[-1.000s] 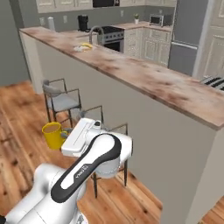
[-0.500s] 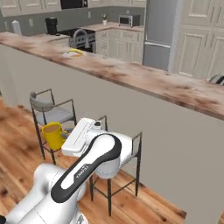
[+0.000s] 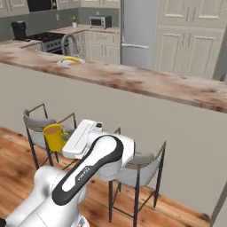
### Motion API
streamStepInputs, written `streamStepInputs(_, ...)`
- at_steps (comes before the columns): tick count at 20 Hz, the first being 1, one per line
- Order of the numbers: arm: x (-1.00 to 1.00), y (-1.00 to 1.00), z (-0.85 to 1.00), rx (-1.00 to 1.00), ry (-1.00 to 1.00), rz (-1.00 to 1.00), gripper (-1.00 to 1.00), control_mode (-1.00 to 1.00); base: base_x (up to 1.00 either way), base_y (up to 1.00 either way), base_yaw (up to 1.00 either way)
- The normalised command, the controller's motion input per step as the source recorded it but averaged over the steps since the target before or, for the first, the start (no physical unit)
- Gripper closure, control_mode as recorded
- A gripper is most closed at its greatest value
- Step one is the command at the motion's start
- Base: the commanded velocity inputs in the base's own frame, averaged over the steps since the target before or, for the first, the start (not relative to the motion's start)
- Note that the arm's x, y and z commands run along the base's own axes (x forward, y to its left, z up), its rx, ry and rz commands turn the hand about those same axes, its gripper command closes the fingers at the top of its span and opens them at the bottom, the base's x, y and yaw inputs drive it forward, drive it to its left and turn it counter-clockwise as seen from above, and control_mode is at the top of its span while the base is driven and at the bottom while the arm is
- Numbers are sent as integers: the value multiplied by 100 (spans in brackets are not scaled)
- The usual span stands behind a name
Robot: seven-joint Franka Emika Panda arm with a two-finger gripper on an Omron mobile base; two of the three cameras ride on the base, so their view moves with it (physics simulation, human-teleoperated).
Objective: Pick up the brewed coffee from the coffee machine and place it next to the breakfast plate on the dining counter.
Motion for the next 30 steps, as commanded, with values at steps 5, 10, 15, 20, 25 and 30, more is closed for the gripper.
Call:
streamStepInputs(5, 0, 0, 0, 0, 0, 0, 100, 100, 36, 100, -38)
streamStepInputs(10, 0, 0, 0, 0, 0, 0, 100, 100, 62, 100, -35)
streamStepInputs(15, 0, 0, 0, 0, 0, 0, 100, 100, 89, 41, -14)
streamStepInputs(20, 0, 0, 0, 0, 0, 0, 100, 100, 88, 0, 3)
streamStepInputs(25, 0, 0, 0, 0, 0, 0, 100, 100, 58, 4, 23)
streamStepInputs(30, 10, 11, 0, -1, -7, 0, 100, -100, 18, 12, 12)
